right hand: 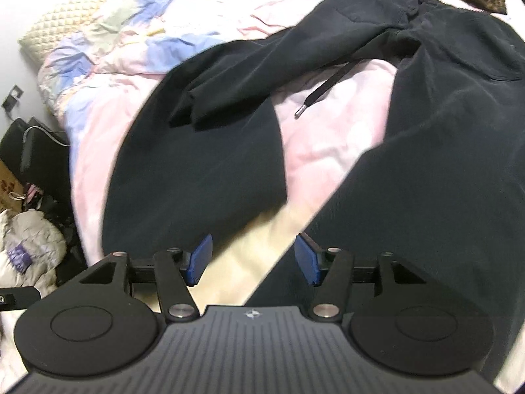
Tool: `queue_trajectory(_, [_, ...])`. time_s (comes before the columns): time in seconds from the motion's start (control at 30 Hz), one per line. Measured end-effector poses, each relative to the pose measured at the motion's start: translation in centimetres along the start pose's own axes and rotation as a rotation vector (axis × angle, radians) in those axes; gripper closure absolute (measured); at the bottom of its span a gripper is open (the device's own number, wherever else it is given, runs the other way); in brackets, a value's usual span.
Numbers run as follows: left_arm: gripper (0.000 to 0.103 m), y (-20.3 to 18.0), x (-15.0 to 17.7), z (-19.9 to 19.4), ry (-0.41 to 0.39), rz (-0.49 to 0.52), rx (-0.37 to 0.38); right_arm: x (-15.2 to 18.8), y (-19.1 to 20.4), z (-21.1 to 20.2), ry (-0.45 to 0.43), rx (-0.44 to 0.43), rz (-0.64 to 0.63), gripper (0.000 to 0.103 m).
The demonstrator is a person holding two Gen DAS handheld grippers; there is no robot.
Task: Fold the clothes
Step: 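Grasp the black sweatpants leg edge with the left tool while the right tool grasps beside it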
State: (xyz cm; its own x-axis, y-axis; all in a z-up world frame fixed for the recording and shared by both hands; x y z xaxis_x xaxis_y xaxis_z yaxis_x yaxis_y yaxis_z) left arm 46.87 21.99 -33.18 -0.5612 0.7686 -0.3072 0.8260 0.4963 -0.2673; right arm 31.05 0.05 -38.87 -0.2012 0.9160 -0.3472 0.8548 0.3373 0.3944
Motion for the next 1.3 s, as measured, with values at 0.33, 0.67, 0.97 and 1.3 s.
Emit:
queue_trajectory(0.33, [0.034, 0.3, -5.5, 10.5, 0.101, -0.025, -0.001, -4.3, -1.3, 8.5, 0.124, -0.004, -0.005, 0.041])
queue_trajectory(0.67, [0.047, -0.1, -4.9, 13.9, 0.248, -0.034, 0.037, -4.0, -0.4, 11.6, 0.298, -0.199, -0.001, 0.039])
queue_trajectory(0.97, [0.099, -1.4, -6.1, 12.0, 0.185, 0.018, 0.113, -4.5, 1.9, 9.4, 0.316, -0.389, 0.089, 0.075])
queue_trajectory(1.3, [0.099, 0.7, -10.5, 4.0, 0.048, 0.022, 0.228, -3.9, 4.1, 1.4, 0.143, -0.39, 0.217, 0.094])
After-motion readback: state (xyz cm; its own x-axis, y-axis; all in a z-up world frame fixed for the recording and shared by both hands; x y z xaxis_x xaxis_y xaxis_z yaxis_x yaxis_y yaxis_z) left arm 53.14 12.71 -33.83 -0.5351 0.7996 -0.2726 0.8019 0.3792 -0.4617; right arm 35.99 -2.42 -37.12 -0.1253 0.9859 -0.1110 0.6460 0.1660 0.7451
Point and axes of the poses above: each gripper's, at about its wrist camera, not at the fingertips, and z roughly the way its jaws point, y to its left, x to its underside, the point moved 10 cm from there along z, roughly the way its jaws point, and after that the axes turned 9 degrees about z, right-handed, at the moved point
